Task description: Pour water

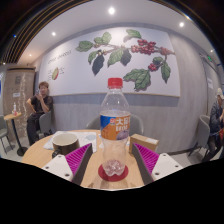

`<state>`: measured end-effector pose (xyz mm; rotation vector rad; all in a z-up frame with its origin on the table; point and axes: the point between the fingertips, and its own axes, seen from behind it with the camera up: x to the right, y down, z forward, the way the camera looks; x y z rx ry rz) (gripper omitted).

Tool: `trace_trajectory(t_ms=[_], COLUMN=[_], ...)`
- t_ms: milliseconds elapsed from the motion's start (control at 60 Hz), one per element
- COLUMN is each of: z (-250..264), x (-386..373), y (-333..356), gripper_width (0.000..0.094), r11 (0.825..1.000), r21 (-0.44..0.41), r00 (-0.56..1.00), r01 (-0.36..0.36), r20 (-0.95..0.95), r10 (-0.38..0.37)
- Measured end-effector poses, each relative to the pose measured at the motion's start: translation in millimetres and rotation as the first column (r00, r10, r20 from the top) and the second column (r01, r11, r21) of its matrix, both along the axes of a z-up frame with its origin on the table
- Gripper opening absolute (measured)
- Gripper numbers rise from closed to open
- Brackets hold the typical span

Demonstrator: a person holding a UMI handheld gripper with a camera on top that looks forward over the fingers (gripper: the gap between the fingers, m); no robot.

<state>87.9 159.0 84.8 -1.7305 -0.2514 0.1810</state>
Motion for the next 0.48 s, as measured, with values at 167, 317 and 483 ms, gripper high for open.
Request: trace_trajectory(t_ms=[167,317,483], z=[-9,-16,-19], x=[-3,-19,-32], y=[-65,-127,-159], gripper_width=[0.0851,0.0861,0.0864], r11=[0.998,0.989,0.972], r21=[-0.018,-0.05,-0.055], r00=[0.998,0.99,0.972], r01=[-0.056,-0.138,-0.228], r20=[0.03,-0.02,-0.078], r10=[0.057,0.137,0.223])
